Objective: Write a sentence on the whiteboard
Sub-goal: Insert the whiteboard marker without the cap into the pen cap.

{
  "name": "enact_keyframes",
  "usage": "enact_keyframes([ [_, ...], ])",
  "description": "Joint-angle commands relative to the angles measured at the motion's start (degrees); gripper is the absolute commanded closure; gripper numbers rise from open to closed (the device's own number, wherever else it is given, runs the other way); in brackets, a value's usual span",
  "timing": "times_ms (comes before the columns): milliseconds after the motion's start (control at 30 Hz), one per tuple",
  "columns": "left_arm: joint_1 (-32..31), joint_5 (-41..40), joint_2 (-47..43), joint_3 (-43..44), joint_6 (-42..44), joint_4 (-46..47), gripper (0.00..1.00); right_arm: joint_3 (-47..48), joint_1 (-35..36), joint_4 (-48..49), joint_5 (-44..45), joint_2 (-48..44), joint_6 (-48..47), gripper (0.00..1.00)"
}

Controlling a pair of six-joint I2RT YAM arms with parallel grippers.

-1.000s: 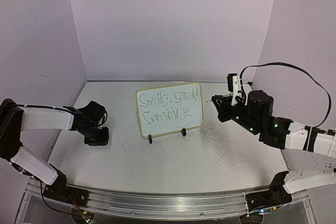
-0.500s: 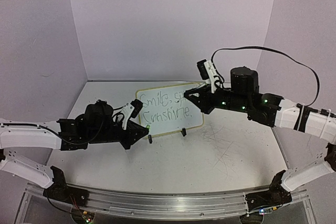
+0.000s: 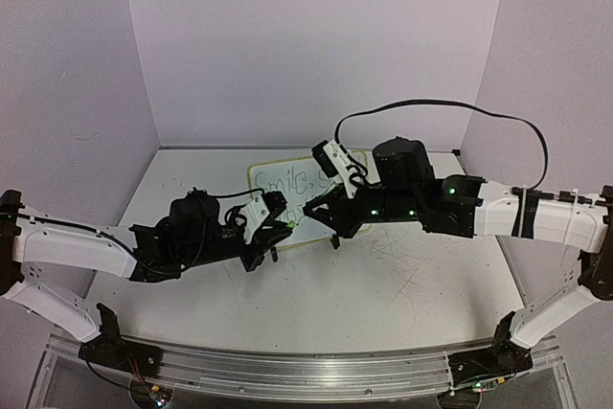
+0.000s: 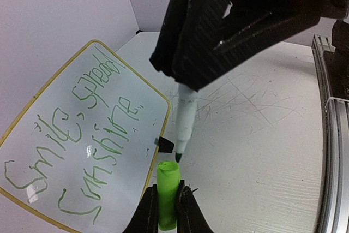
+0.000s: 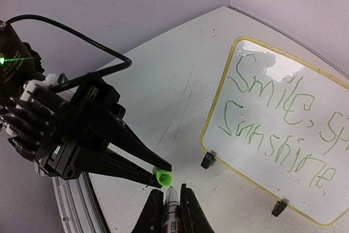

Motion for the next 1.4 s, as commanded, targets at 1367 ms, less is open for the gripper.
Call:
enact_keyframes([
  [1367, -0.27, 0.34, 1.01, 0.12, 2.10, 3.72, 1.00, 0.25, 0.48, 4.28, 0.57, 1.45, 1.94, 1.00],
])
